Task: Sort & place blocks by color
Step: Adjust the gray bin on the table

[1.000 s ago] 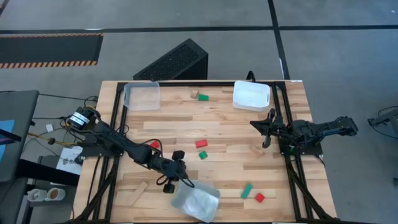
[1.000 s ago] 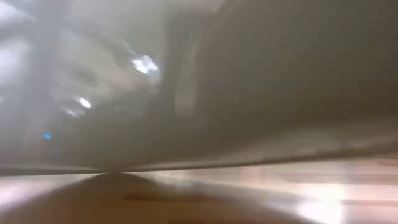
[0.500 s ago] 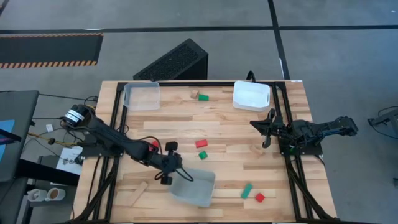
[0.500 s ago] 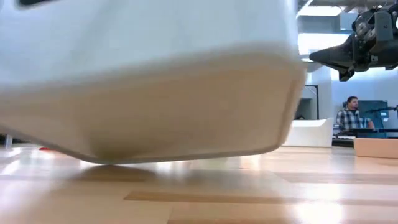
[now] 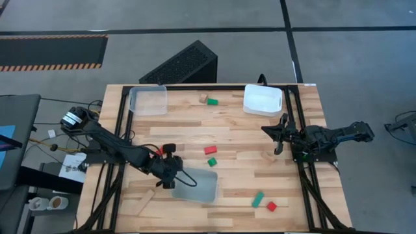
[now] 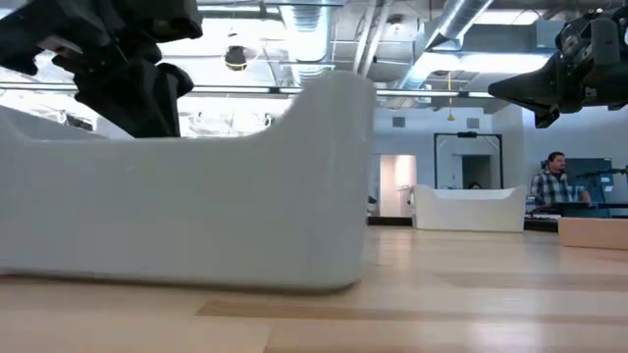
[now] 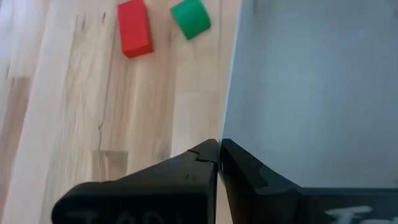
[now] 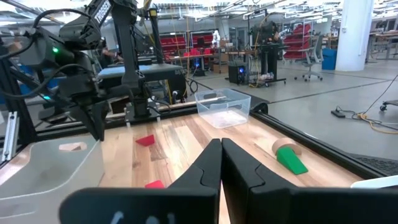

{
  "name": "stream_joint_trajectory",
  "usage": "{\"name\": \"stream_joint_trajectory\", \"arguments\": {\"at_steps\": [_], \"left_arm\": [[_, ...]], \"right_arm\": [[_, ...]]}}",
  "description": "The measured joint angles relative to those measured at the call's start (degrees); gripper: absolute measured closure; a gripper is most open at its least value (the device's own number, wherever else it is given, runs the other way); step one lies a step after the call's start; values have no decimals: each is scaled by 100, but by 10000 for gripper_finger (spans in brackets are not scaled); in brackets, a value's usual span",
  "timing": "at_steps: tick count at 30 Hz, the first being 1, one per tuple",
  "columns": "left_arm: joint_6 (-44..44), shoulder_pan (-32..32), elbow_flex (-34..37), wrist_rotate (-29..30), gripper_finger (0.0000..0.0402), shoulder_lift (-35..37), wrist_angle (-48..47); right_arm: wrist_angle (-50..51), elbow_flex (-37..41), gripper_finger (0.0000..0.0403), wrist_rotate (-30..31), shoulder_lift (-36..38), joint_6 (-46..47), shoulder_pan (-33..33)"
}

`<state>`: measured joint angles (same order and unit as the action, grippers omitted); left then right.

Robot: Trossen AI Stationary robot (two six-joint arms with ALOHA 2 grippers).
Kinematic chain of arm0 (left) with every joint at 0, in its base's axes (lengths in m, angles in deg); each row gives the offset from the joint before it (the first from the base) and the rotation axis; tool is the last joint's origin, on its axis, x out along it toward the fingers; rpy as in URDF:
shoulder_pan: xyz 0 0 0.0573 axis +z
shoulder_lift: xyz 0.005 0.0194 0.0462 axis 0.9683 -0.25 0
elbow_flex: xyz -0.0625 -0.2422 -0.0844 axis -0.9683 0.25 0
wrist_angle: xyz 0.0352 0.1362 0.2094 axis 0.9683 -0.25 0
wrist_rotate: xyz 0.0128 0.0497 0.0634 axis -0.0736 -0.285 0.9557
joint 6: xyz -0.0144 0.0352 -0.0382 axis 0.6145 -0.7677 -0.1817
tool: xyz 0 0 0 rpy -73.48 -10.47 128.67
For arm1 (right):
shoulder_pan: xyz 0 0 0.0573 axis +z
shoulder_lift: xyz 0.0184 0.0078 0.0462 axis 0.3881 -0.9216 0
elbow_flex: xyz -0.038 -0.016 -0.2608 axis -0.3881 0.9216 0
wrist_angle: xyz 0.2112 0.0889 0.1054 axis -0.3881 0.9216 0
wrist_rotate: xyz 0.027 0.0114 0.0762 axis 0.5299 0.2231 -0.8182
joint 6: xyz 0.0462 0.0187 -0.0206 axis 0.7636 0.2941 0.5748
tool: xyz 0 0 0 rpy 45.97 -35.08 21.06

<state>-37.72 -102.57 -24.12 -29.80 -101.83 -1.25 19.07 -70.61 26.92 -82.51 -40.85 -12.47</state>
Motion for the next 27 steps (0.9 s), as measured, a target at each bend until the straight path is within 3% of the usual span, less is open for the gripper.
{"name": "stream_joint_trajectory", "arguments": {"at_steps": [20, 27], "left_arm": [[710, -457, 119, -86, 401, 162, -21], [734, -446, 121, -142, 372, 188, 30]], "right_arm": [[-1, 0, 376, 2, 1, 0, -1], [-1, 1, 376, 7, 2, 0, -1]]}}
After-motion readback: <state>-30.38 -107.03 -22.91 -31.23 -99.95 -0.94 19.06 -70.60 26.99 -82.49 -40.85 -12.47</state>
